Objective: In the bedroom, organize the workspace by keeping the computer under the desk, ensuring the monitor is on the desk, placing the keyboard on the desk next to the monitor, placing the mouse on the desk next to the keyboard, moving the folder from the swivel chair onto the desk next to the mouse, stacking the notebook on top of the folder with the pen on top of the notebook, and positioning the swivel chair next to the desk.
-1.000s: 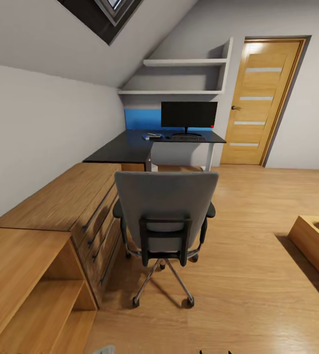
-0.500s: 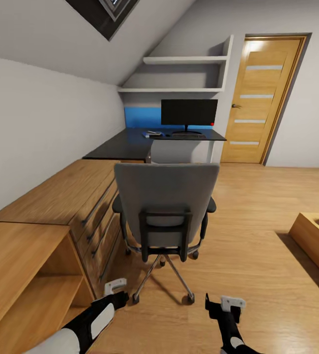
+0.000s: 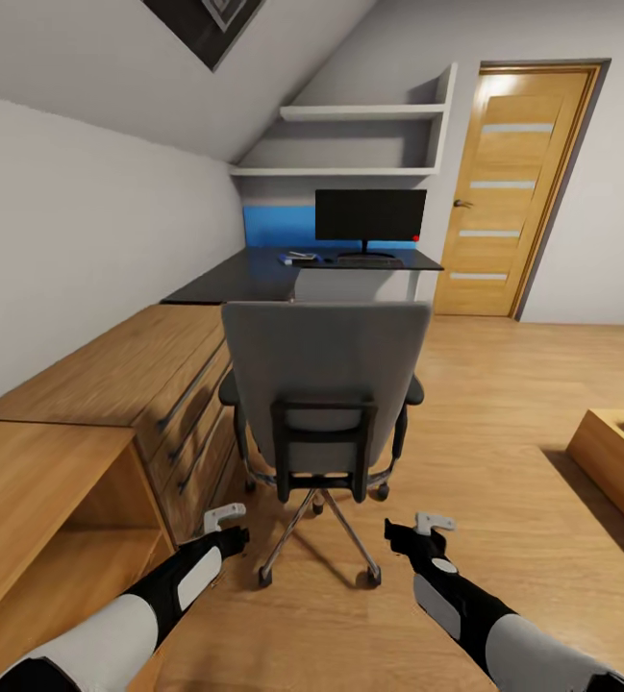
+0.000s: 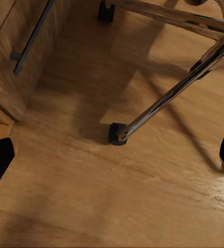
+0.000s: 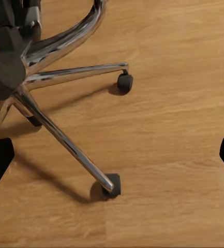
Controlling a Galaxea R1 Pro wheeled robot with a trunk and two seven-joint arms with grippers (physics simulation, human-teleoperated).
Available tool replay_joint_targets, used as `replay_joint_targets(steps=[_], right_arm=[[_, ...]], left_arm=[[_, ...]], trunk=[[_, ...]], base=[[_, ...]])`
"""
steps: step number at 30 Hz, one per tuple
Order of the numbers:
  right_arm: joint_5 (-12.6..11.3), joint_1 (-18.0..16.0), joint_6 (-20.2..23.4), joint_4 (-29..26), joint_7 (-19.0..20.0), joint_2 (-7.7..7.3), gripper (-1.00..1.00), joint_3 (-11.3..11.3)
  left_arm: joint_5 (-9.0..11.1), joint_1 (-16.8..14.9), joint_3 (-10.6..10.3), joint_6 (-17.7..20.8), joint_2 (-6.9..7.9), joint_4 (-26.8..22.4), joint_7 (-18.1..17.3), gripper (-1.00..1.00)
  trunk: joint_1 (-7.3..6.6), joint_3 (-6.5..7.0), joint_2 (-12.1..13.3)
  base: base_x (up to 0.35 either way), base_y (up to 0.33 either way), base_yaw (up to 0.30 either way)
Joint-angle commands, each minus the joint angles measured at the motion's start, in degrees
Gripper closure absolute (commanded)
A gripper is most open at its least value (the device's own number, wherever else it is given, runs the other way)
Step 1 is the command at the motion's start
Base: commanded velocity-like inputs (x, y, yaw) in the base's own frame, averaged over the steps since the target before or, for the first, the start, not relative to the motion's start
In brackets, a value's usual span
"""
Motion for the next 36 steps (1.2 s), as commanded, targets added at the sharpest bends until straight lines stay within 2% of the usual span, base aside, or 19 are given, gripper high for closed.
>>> replay_joint_targets(steps=[1, 4, 8, 10, 11, 16, 21, 25, 26, 30, 36], right_arm=[[-0.73, -0.15, 0.07, -0.39, 0.13, -0.04, -1.00, -0.37], [-0.88, -0.25, 0.37, -0.66, 0.62, -0.15, -1.00, -1.29], [-0.90, -0.29, 0.51, -0.89, 0.81, -0.26, -1.00, -1.80], [-0.92, -0.31, 0.67, -1.06, 0.86, -0.96, -1.00, -2.15], [-0.93, -0.39, 1.07, -1.32, 0.93, -2.15, -1.00, -2.38], [-1.17, -1.73, 4.55, -2.89, 1.04, -4.77, -1.00, -2.68], [-1.32, -3.33, 8.15, -3.65, 1.34, -6.15, -1.00, -4.04], [-1.35, -3.78, 8.99, -4.06, 1.51, -6.52, -1.00, -5.84], [-1.36, -3.89, 9.20, -4.42, 1.59, -6.61, -1.00, -6.96], [-1.31, -4.03, 9.45, -5.18, 2.39, -6.65, -1.00, -9.17], [-1.08, -4.04, 9.37, -5.50, 3.50, -6.51, -1.00, -9.91]], left_arm=[[0.44, -0.08, -0.43, 0.14, 0.71, -0.41, 0.48, -1.00], [0.48, -0.14, -0.47, 0.13, 1.43, -0.62, 0.51, -1.00], [0.52, -0.19, -0.71, 0.13, 1.33, -0.69, 0.55, -1.00], [0.51, -0.22, -0.76, 0.18, 0.41, -0.73, 0.56, -1.00], [0.48, -0.31, -0.73, 0.26, -0.16, -1.14, 0.56, -1.00], [0.60, -2.55, -0.64, 0.44, -0.61, -2.29, 0.62, -1.00], [0.58, -4.07, -0.58, 0.36, -0.76, -2.77, 0.60, -1.00], [0.60, -4.40, -0.49, 0.21, -0.68, -2.83, 0.55, -1.00], [0.58, -4.48, -0.45, 0.10, -0.69, -2.80, 0.51, -1.00], [0.49, -4.58, -0.32, -1.00, -0.71, -2.77, 0.46, -1.00], [0.52, -4.62, -0.29, -2.73, -0.05, -2.71, 0.53, -1.00]], trunk=[[0.22, -0.24, -0.44], [0.88, -0.78, -1.64], [1.75, -1.50, -3.25], [2.19, -1.86, -4.05], [2.41, -2.04, -4.45], [3.51, -2.93, -6.46], [4.61, -3.83, -8.46], [5.49, -4.55, -10.07], [5.71, -4.73, -10.47], [6.59, -5.45, -12.07], [7.90, -6.53, -14.48]], base=[[0.000, 0.000, 0.000], [0.000, 0.000, 0.000], [0.000, 0.000, 0.000], [0.000, 0.000, 0.000], [0.000, 0.000, 0.000], [0.000, 0.000, 0.000], [0.000, 0.000, 0.000], [0.000, 0.000, 0.000], [0.000, 0.000, 0.000], [0.000, 0.000, 0.000], [0.000, 0.000, 0.000]])
